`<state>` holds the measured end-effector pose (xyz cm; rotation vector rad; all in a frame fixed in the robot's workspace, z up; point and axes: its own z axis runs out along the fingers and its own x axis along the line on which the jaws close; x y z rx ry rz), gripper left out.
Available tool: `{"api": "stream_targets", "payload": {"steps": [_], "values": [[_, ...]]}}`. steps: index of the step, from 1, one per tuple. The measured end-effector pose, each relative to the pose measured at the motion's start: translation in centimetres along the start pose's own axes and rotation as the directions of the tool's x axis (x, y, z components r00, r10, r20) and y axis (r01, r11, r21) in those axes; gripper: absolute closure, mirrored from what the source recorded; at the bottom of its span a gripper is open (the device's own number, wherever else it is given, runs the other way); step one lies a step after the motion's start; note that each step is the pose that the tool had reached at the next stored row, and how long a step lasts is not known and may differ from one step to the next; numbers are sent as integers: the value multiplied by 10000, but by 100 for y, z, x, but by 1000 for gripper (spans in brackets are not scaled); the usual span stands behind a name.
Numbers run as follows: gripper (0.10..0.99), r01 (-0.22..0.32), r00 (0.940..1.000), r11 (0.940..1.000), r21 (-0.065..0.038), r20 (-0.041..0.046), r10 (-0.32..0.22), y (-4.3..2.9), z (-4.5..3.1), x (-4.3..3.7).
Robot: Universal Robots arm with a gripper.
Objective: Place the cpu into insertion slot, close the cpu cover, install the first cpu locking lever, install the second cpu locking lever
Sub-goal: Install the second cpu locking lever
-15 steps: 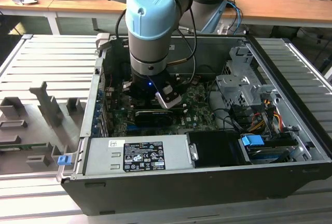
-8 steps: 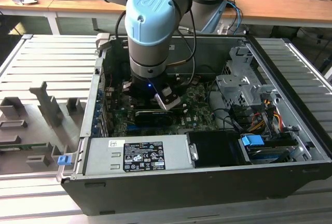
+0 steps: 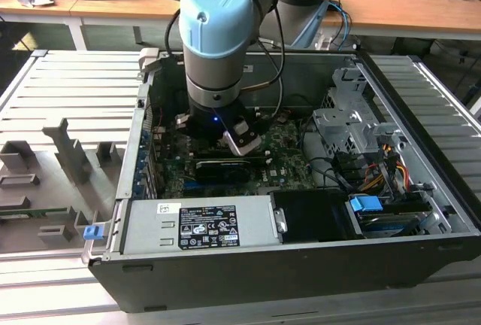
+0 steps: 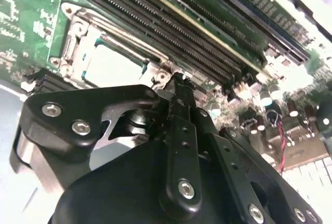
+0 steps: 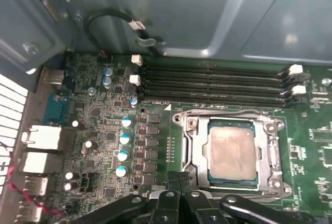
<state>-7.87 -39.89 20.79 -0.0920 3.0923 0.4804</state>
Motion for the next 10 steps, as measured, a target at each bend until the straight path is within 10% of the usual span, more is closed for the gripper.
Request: {"api": "stream_targets", "payload": {"steps": [10], "values": [[980,0,10000,10000,25,-4,0,37,-112,-3]]}}
